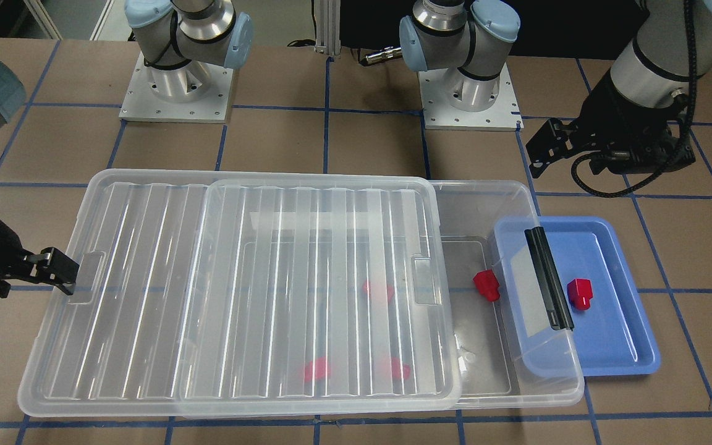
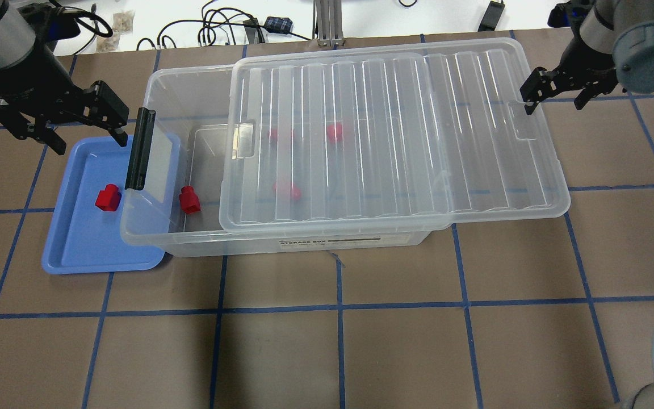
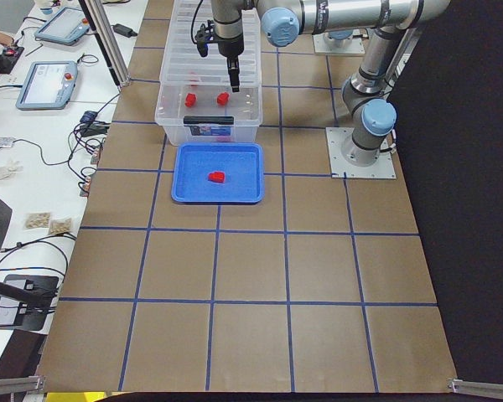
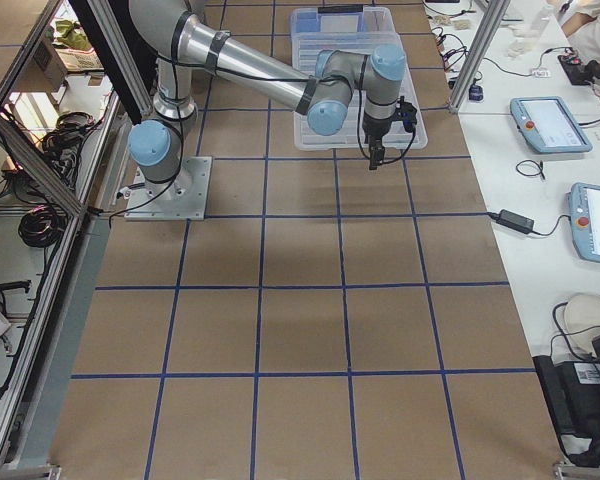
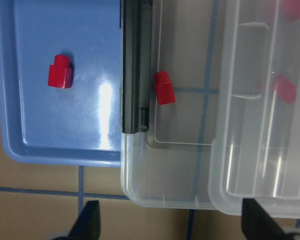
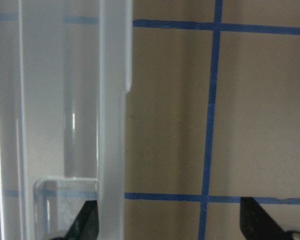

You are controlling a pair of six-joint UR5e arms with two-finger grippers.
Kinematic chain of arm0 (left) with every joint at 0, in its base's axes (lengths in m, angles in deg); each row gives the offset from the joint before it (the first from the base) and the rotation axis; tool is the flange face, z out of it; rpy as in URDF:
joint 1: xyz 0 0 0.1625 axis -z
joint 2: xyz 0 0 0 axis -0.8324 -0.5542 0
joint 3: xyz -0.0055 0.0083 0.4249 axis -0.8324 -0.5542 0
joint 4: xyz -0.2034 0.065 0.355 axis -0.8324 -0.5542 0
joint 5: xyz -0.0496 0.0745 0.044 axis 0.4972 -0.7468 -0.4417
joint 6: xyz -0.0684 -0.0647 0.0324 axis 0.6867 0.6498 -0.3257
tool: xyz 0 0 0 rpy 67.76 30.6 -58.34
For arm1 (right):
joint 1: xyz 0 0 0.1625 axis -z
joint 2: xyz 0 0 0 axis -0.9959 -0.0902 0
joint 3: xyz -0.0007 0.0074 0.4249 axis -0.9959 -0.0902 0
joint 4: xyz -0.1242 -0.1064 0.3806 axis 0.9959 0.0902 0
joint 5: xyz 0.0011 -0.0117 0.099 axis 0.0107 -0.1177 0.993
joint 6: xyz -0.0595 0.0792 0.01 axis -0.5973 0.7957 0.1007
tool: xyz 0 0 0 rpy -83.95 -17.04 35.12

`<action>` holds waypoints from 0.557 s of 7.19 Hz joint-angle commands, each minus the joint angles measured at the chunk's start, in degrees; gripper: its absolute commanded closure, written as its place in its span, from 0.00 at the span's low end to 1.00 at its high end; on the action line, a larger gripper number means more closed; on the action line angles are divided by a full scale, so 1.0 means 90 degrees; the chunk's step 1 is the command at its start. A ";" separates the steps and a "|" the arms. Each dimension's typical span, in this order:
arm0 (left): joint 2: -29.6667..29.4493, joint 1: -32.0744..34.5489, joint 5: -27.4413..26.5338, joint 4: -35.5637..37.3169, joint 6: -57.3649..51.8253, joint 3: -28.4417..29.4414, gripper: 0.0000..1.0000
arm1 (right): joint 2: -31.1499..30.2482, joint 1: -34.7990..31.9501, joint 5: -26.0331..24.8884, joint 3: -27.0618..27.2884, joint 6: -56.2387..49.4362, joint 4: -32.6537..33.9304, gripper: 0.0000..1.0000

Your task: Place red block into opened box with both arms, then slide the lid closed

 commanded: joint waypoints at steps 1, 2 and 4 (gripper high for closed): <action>-0.0019 -0.0181 -0.0014 -0.0002 -0.0599 -0.0026 0.00 | -0.0011 0.0362 -0.0014 0.0001 -0.0385 -0.0026 0.00; -0.0068 -0.0491 0.0015 0.0007 -0.0691 -0.0026 0.00 | -0.0021 0.0431 -0.0014 0.0001 -0.0397 -0.0026 0.00; -0.0389 -0.1224 0.0034 0.0278 -0.2041 -0.0084 0.00 | -0.0031 0.0432 -0.0014 0.0001 -0.0387 -0.0046 0.00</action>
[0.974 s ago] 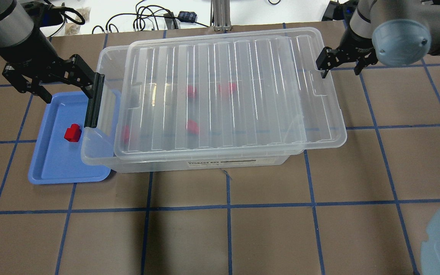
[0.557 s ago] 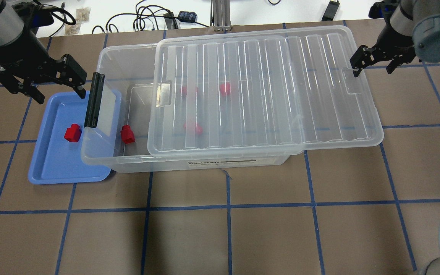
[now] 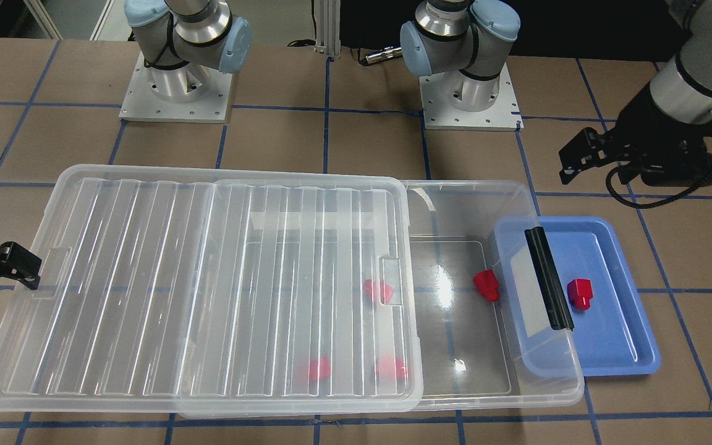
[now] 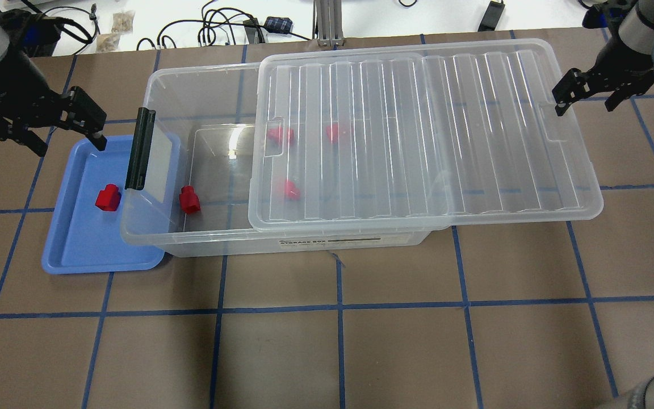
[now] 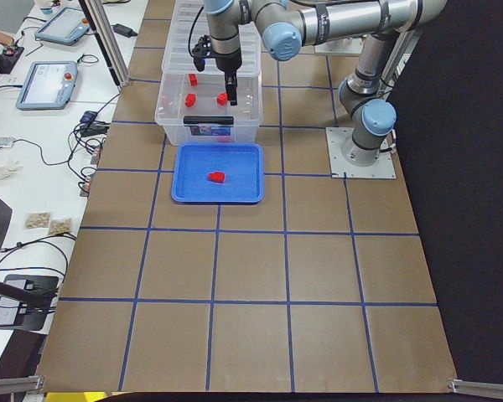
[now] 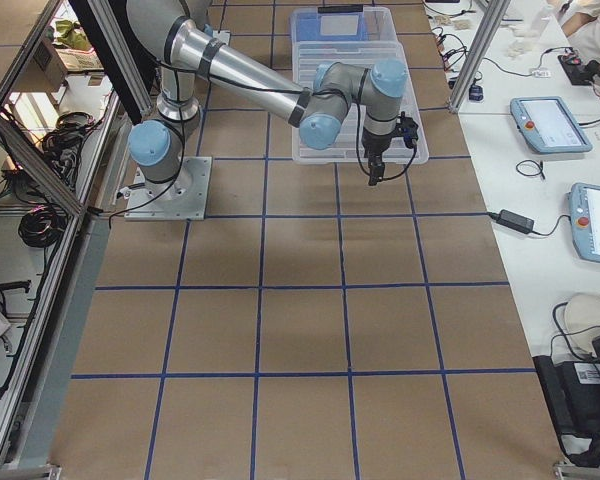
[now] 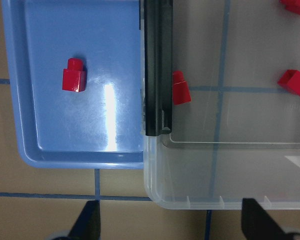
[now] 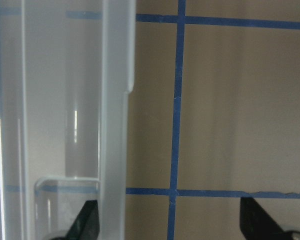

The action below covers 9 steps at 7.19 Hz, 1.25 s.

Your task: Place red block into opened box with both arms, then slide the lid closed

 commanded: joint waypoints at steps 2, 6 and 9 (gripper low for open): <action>-0.0615 -0.0965 0.0072 0.0919 -0.1434 -0.0314 0.00 | -0.0006 0.0007 0.0019 0.0000 -0.0004 -0.0011 0.00; -0.1562 -0.1309 0.0043 0.2646 -0.2305 -0.0990 0.00 | -0.0443 -0.0081 0.0126 -0.0467 0.0054 -0.0631 0.00; -0.2217 -0.1299 0.0082 0.2789 -0.2277 -0.0981 0.00 | -0.1555 -0.0383 0.0156 -0.0635 0.0879 -0.1902 0.00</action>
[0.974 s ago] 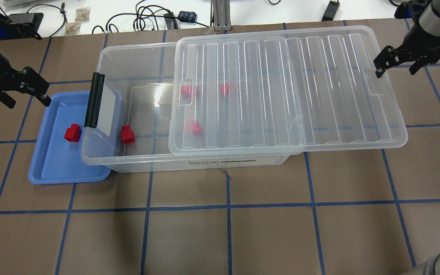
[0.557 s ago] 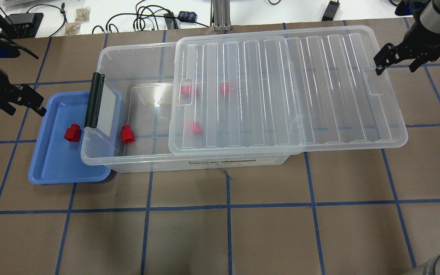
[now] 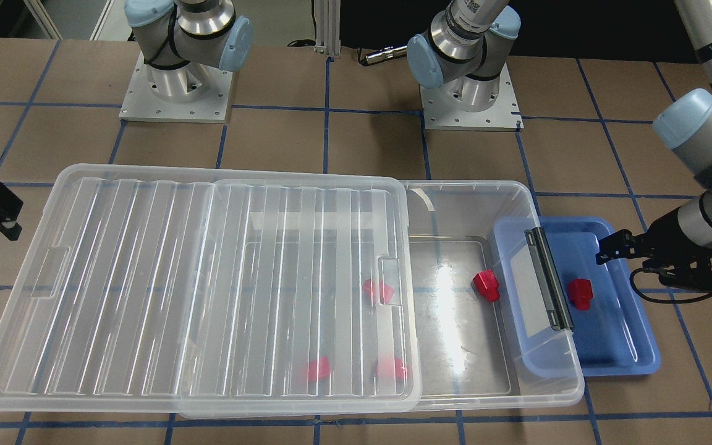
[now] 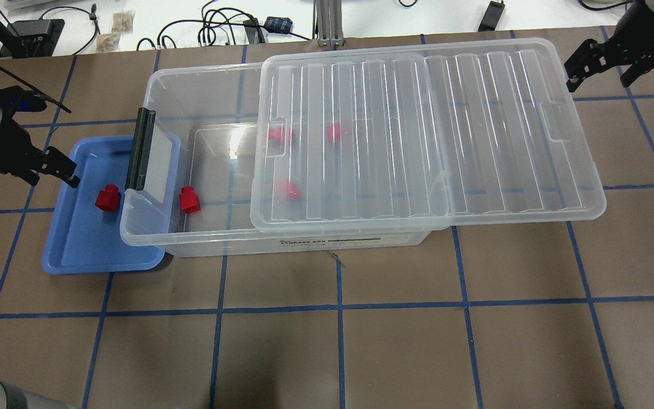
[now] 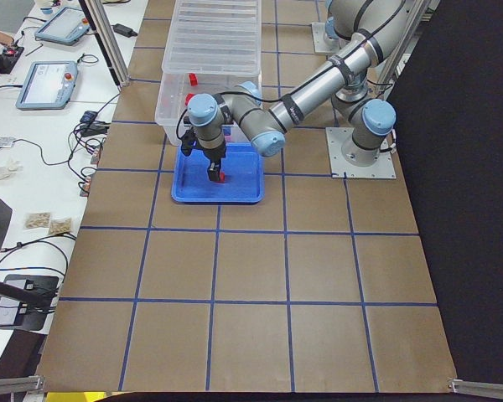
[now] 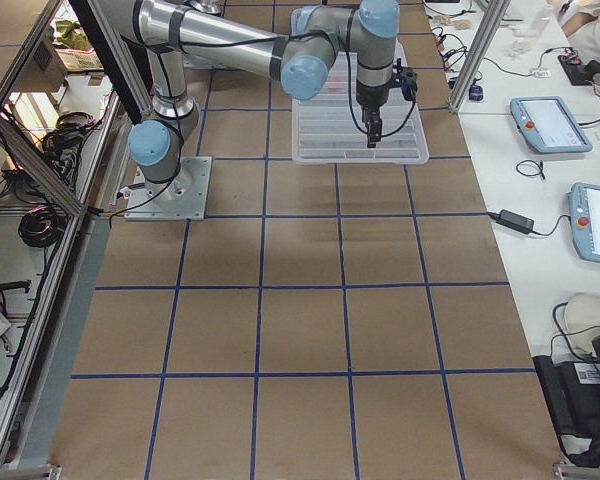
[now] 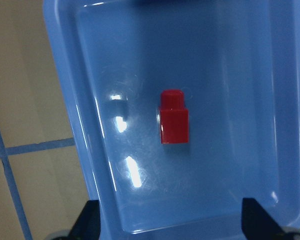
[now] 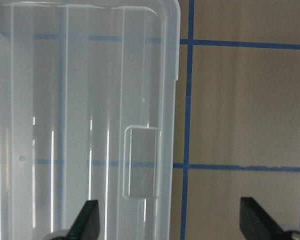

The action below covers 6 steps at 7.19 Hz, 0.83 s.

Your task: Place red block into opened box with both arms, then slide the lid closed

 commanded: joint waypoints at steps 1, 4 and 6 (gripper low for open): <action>-0.0483 0.0024 0.0077 0.0134 0.0020 -0.0008 0.00 | -0.0517 -0.0275 0.0061 -0.0006 0.0827 -0.0575 0.00; -0.0875 0.0053 0.0263 0.0427 0.0020 0.0002 0.00 | -0.0489 -0.1844 -0.0171 -0.0025 0.3010 -0.0537 0.00; -0.1061 0.0063 0.0263 0.0545 0.0176 0.0070 0.21 | -0.0450 -0.2520 -0.0319 0.0014 0.3883 -0.0468 0.00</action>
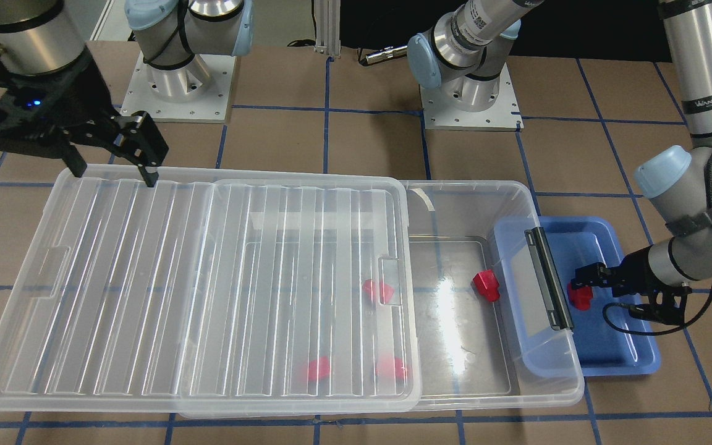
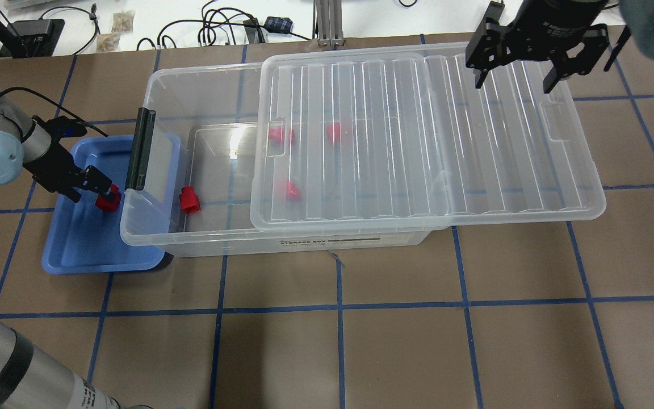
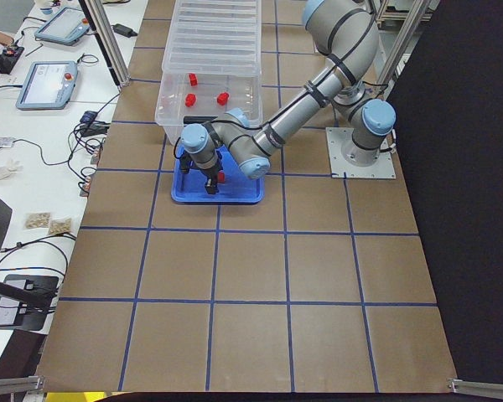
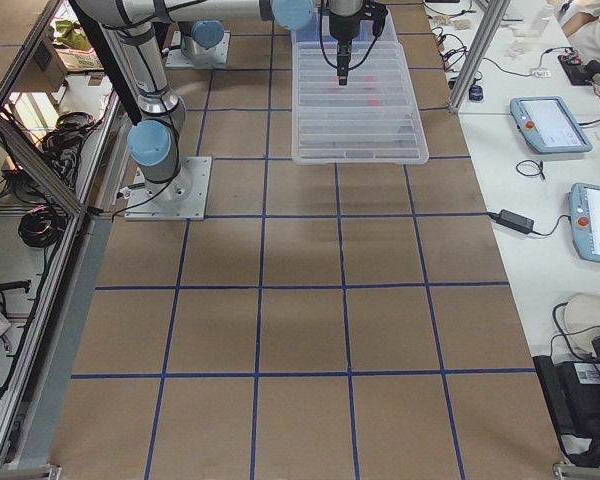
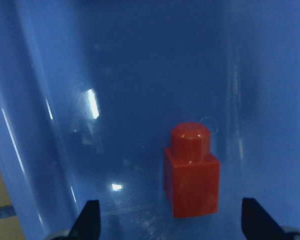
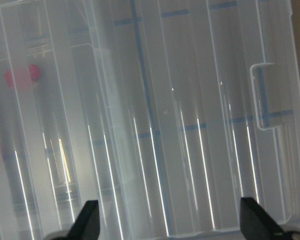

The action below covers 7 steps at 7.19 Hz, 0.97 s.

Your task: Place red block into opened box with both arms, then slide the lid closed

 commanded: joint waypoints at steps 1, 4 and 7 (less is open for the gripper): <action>-0.0113 0.0016 0.0004 0.0065 -0.0014 0.0021 0.62 | 0.0019 -0.0424 -0.0057 0.0015 0.0543 0.0043 0.00; -0.0055 0.0094 0.0013 0.0075 0.0053 0.0128 1.00 | 0.0019 -0.0424 -0.0057 0.0044 0.0485 0.0034 0.00; 0.0412 0.0366 -0.0035 -0.0061 0.0238 0.0673 1.00 | 0.0019 -0.0424 -0.0057 0.0044 0.0465 0.0034 0.00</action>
